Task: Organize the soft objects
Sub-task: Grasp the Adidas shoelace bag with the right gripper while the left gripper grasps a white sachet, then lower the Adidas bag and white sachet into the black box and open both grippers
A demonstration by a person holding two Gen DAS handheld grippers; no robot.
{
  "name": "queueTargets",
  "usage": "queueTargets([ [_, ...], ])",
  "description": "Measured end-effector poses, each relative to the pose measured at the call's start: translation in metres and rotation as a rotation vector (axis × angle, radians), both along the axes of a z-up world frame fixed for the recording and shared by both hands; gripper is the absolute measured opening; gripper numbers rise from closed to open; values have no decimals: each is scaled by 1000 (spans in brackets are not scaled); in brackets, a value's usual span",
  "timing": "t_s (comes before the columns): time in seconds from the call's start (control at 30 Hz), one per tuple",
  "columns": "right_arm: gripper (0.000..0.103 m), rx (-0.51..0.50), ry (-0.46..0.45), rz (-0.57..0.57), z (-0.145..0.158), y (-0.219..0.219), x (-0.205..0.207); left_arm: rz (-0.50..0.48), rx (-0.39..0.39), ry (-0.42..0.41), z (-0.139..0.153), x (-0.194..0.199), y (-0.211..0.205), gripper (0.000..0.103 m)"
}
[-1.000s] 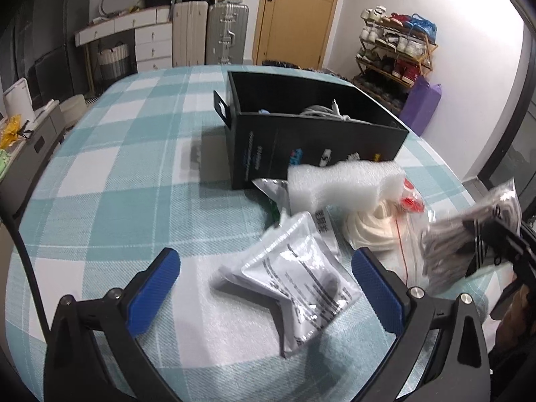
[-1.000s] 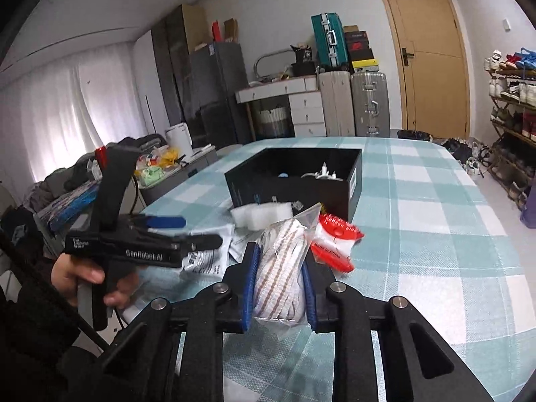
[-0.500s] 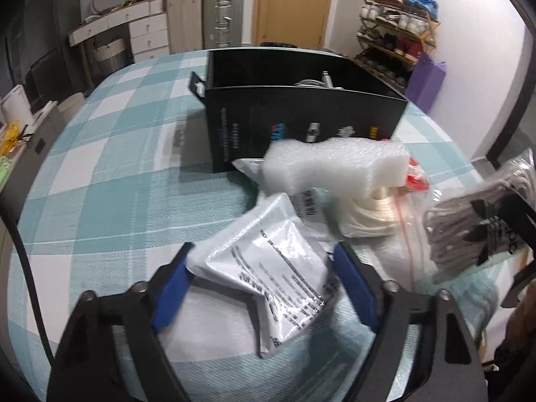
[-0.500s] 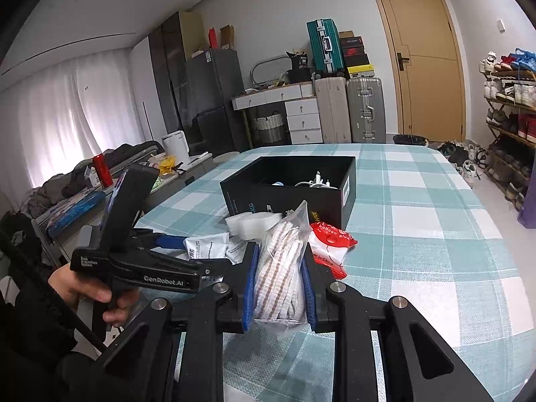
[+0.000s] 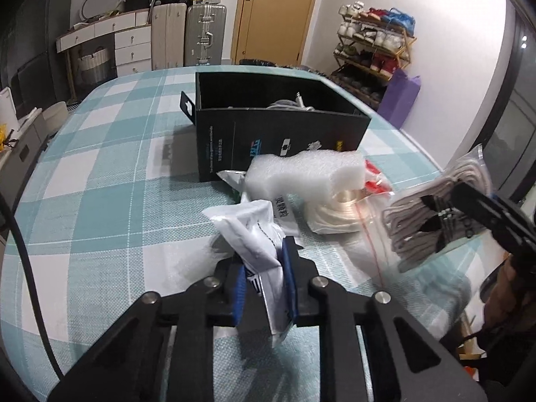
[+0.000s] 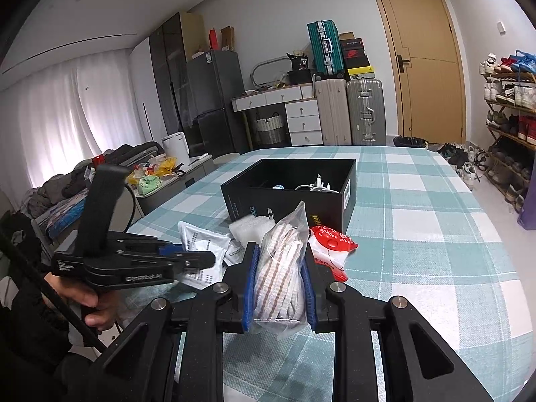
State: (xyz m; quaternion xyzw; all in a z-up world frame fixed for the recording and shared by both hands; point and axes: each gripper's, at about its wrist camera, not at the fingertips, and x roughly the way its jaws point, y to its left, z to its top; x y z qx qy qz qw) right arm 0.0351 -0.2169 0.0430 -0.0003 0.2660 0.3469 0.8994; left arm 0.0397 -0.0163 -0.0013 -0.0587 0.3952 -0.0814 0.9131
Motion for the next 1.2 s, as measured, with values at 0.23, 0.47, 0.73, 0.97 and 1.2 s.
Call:
queueTargets([
  [0.23,23,-3,-7,-6,7,2,0,-17,-16,-45,10,-9,-1,14],
  [0.47,23,5,-28,-4,17,3,1,-22,-28,-82,20,-13,2,12],
  [0.73,23,45,-53,1,31,0,8,-13,-52,-126,37,-14,7,12],
  [0.97,23,72,-75,10,43,2,15,-1,-60,-169,53,-5,12,12],
  [1.2,23,109,-111,10,59,4,28,10,-54,-215,72,12,16,12],
])
